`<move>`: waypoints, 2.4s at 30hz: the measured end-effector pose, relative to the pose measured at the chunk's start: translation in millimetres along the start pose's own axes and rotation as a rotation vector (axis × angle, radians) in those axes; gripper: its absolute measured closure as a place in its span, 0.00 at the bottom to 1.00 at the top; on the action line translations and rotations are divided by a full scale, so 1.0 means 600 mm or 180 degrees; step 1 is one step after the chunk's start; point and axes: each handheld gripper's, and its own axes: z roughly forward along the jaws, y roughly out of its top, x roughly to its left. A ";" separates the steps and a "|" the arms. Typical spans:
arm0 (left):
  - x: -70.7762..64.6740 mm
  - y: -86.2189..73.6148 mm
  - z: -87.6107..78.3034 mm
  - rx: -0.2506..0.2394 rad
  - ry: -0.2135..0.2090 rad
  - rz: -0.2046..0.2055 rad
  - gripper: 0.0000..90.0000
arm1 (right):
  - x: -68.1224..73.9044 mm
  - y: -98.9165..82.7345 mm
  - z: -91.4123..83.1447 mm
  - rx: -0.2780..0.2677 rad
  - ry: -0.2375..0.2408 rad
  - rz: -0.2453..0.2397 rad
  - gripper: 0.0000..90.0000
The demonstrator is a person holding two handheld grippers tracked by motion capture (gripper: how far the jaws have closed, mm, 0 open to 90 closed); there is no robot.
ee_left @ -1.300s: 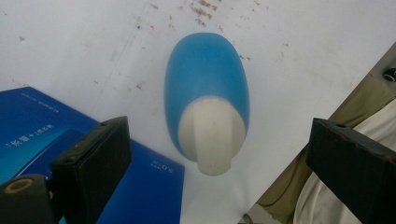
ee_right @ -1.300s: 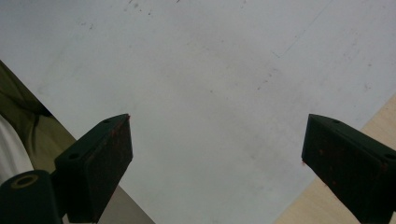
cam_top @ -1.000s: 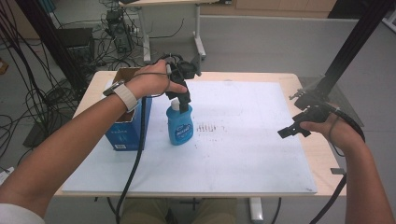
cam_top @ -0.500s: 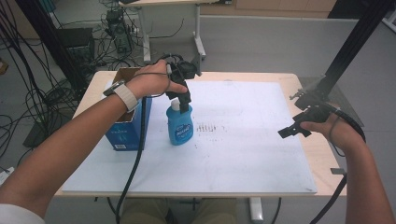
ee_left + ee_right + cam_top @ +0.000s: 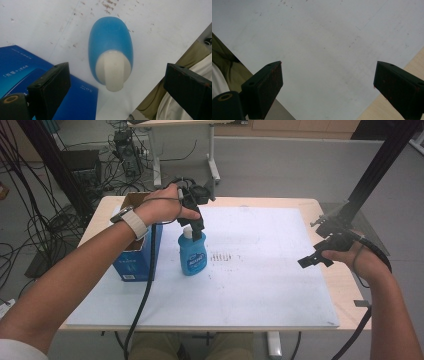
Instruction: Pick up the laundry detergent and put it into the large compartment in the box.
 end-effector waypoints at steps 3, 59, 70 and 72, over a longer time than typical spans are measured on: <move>-0.001 0.000 0.001 -0.0004 -0.0004 -0.0013 0.09 | 0.000 0.000 0.001 -0.0001 0.0003 0.0008 0.09; -0.001 -0.001 -0.001 -0.0016 -0.0019 -0.0038 0.09 | 0.001 -0.004 0.000 0.0009 -0.0009 0.0019 0.09; -0.001 0.002 0.006 -0.0007 -0.0031 -0.0039 0.09 | 0.000 -0.006 0.002 0.0007 -0.0002 0.0027 0.09; 0.000 0.002 0.009 -0.0003 -0.0038 -0.0032 0.09 | -0.001 -0.006 0.003 0.0009 0.0000 0.0028 0.09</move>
